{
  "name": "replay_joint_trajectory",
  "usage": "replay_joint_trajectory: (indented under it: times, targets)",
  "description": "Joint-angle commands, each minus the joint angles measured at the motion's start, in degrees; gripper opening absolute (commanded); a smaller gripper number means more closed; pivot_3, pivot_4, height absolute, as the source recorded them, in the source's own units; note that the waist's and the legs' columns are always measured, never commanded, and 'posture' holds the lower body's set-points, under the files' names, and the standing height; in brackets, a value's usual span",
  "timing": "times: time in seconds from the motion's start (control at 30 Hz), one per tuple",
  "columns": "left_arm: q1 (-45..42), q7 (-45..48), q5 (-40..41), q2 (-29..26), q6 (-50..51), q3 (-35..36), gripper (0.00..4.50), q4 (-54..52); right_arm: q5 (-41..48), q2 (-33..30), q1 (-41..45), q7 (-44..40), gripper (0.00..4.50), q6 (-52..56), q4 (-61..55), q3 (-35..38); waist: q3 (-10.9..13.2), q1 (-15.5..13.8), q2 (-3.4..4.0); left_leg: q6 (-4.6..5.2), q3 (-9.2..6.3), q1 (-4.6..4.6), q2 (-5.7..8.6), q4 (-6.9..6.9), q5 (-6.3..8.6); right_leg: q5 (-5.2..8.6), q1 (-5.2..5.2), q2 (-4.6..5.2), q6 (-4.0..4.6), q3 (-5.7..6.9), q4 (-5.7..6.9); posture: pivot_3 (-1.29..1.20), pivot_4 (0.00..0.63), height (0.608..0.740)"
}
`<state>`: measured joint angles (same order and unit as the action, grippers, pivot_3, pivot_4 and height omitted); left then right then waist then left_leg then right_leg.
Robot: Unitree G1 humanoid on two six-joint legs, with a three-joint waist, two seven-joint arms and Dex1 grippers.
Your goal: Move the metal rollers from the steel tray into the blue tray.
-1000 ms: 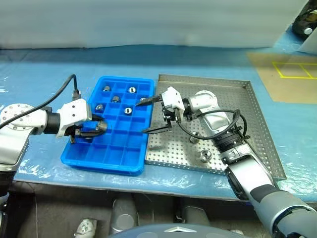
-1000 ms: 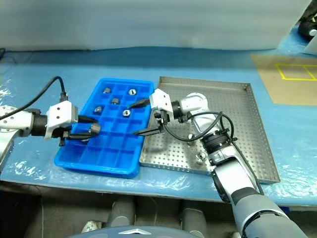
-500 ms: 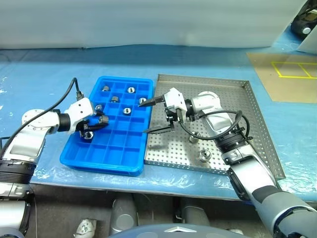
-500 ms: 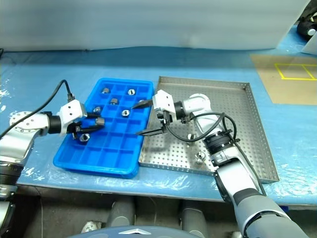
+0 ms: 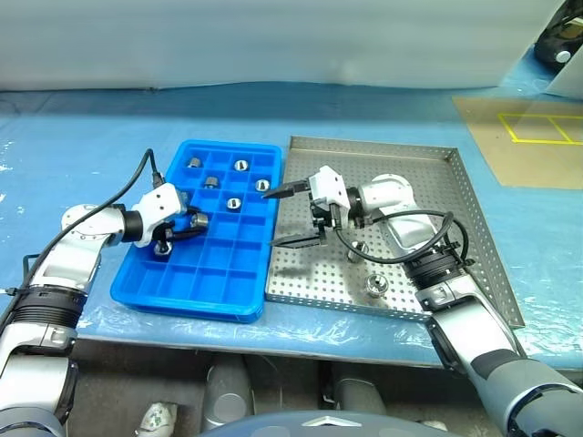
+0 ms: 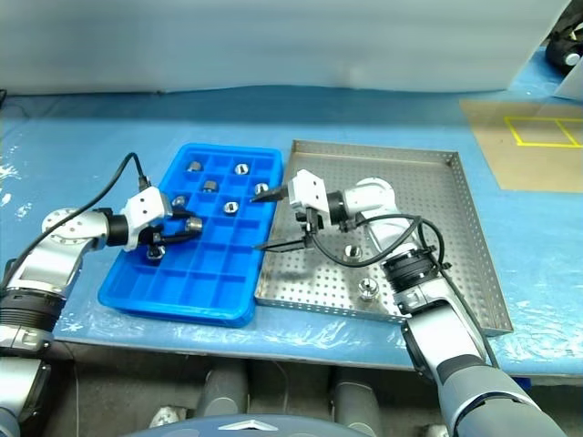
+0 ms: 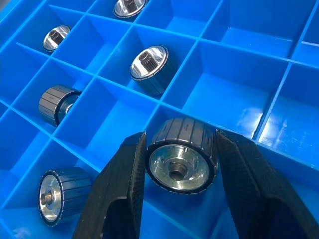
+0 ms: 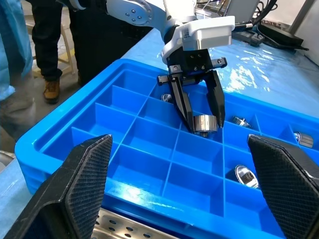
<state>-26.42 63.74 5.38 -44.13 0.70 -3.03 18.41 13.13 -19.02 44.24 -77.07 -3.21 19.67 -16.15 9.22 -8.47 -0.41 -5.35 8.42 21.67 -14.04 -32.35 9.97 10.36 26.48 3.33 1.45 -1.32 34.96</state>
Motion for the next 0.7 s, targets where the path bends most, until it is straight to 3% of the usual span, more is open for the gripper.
replay_joint_trajectory:
  times: [0.03, 0.07, 0.27, 0.43, 0.7]
  targets:
    - [-1.4, 0.6, -0.2, 0.4, -0.8, -0.6, 1.8, 1.1, 0.8, -0.5, 0.1, 0.5, 4.5, -0.1, -2.3, 1.5, 0.0, 0.0, 0.0, 0.0, 0.0, 0.0, 0.0, 0.0, 0.0, 0.0, 0.0, 0.0, 0.0, 0.0, 0.0, 0.2, 0.15, 0.74]
    - [-1.6, 1.1, -0.1, 0.4, -0.9, -0.7, 1.8, 1.6, 0.8, -0.5, 0.1, 0.5, 4.5, -0.1, -2.3, 1.5, 0.0, -0.1, 0.0, 0.0, 0.0, 0.0, 0.0, 0.0, 0.0, 0.0, -0.01, 0.01, 0.0, 0.0, 0.01, 0.2, 0.15, 0.74]
    - [-2.9, 0.3, -2.8, -0.7, -2.4, -1.2, 3.7, 3.1, 0.8, -0.8, 0.1, 0.9, 4.5, -0.1, -2.4, 1.4, 0.0, 0.0, 0.0, 0.0, 0.0, -0.05, 0.01, -0.04, 0.0, 0.0, -0.04, 0.01, 0.0, 0.0, 0.05, 0.19, 0.15, 0.74]
    - [-5.4, 4.2, 3.2, -1.4, 5.0, 1.6, 3.7, -2.1, 0.8, -1.2, -0.2, 1.2, 4.5, -0.1, -2.8, 1.6, 0.0, 0.1, 0.0, 0.0, 0.0, -0.03, 0.01, -0.03, 0.0, 0.0, -0.02, 0.01, 0.0, -0.01, 0.04, 0.18, 0.15, 0.74]
    - [-23.7, 8.8, 3.1, -1.4, 3.5, 0.1, 3.7, 6.3, 0.7, -5.6, -0.9, 3.1, 4.5, 0.6, -4.0, 4.4, 0.1, 0.3, -0.11, -0.05, 0.01, -0.03, 0.04, -0.22, -0.03, 0.0, -0.07, 0.06, 0.0, -0.04, 0.19, 0.08, 0.15, 0.74]
